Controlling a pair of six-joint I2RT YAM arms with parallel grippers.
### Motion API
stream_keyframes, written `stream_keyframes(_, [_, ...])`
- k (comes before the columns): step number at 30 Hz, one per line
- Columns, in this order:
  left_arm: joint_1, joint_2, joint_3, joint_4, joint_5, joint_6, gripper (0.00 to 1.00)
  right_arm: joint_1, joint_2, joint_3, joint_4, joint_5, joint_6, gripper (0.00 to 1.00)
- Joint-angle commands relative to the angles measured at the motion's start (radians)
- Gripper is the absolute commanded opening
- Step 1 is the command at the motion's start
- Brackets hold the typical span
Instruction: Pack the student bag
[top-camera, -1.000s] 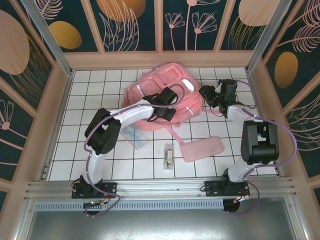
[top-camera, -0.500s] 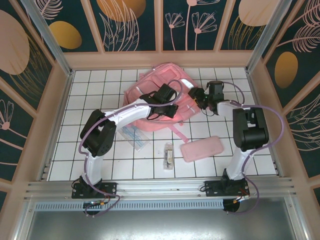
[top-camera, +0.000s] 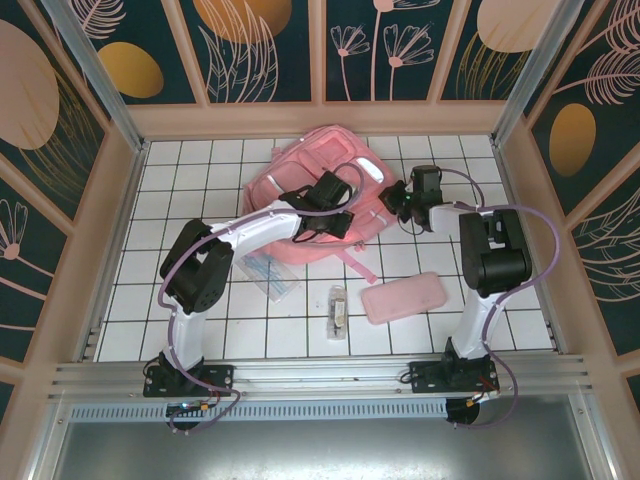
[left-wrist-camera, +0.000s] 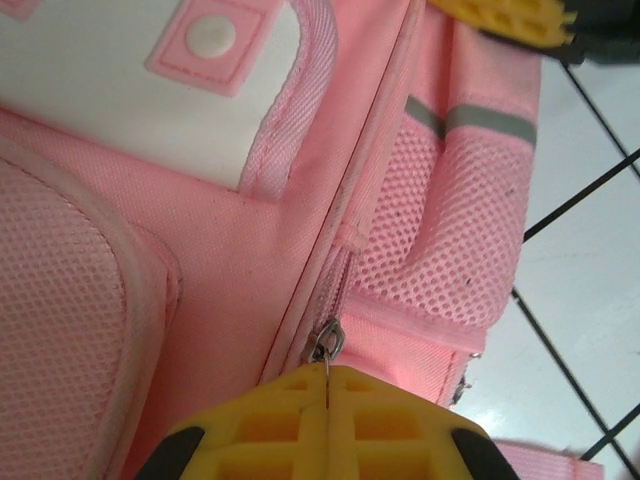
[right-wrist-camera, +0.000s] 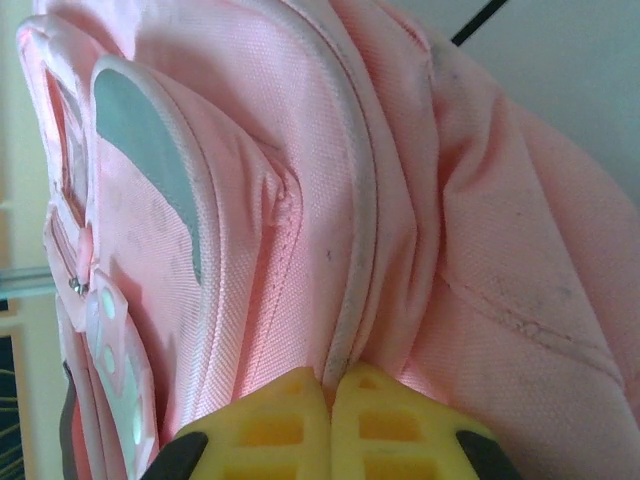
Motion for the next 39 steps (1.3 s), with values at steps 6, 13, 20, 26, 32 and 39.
stream_keyframes(6, [-0.004,-0.006,-0.11,-0.082,-0.127,0.075,0.0,-0.028,-0.027,-0.025,0.05,0.056,0.006,0.0])
stream_keyframes(13, [-0.001,-0.072,-0.189,-0.102,-0.265,0.059,0.0,-0.087,-0.049,-0.022,0.057,0.073,0.0,0.0])
stream_keyframes(20, [0.007,-0.131,-0.192,-0.166,-0.361,0.075,0.0,-0.104,-0.086,-0.018,0.022,0.099,-0.038,0.0])
stream_keyframes(26, [0.026,-0.147,-0.177,-0.144,-0.244,0.073,0.0,-0.107,-0.093,-0.021,0.057,0.067,-0.038,0.0])
stream_keyframes(32, [0.012,-0.103,-0.037,-0.089,-0.126,0.015,0.45,-0.096,-0.117,-0.002,0.002,0.028,-0.073,0.2])
stream_keyframes(39, [0.01,-0.097,-0.091,-0.008,-0.061,-0.117,0.57,-0.063,-0.28,-0.053,-0.163,0.064,-0.139,0.49])
